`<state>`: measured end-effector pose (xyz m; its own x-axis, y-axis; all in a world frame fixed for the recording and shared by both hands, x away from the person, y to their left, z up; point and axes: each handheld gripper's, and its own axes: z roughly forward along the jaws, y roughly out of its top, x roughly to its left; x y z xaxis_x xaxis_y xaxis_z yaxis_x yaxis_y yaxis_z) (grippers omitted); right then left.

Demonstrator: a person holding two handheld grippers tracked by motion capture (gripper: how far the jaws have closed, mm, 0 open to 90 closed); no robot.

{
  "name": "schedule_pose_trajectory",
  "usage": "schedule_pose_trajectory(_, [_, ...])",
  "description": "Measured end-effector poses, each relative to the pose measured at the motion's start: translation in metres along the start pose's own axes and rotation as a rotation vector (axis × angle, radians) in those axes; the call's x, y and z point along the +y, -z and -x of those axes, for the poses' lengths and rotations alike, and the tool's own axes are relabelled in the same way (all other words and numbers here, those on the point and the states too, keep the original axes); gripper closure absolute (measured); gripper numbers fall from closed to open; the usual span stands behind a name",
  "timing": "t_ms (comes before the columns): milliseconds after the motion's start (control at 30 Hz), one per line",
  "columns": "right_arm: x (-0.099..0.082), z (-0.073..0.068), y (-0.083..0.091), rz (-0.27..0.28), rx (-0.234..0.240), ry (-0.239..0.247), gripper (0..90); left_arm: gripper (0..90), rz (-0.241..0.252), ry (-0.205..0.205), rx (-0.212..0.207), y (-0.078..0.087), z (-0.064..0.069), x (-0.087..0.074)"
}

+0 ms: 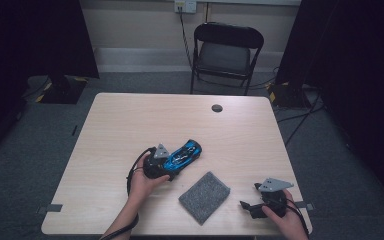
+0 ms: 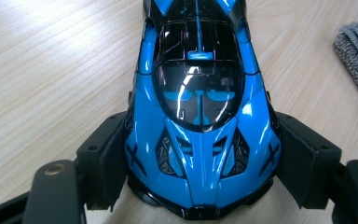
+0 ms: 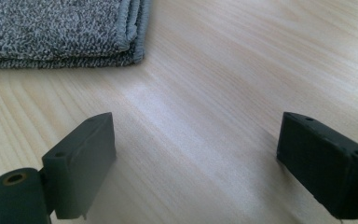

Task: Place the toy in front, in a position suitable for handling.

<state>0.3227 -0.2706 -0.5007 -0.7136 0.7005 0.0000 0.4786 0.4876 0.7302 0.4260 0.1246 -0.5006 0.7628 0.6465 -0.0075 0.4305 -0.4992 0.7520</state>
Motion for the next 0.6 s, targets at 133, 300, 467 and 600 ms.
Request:
schedule_pose_trajectory(133, [0.000,-0.003,0.000,0.003,-0.014,0.001,11.9,25.8,-0.001,0.002,-0.007,0.001,0.000,0.000])
schedule_pose_trajectory(300, [0.014,-0.016,0.007,-0.001,0.010,0.091,12.0,25.8,-0.001,0.005,-0.009,0.001,0.000,-0.001])
schedule_pose_trajectory(467, [0.043,-0.038,0.011,-0.015,0.077,0.120,13.4,25.8,0.001,0.004,-0.003,0.002,0.001,-0.002])
schedule_pose_trajectory(600, [0.063,-0.054,0.003,-0.006,0.131,0.122,24.7,25.8,0.003,0.001,0.002,0.002,0.001,-0.002])
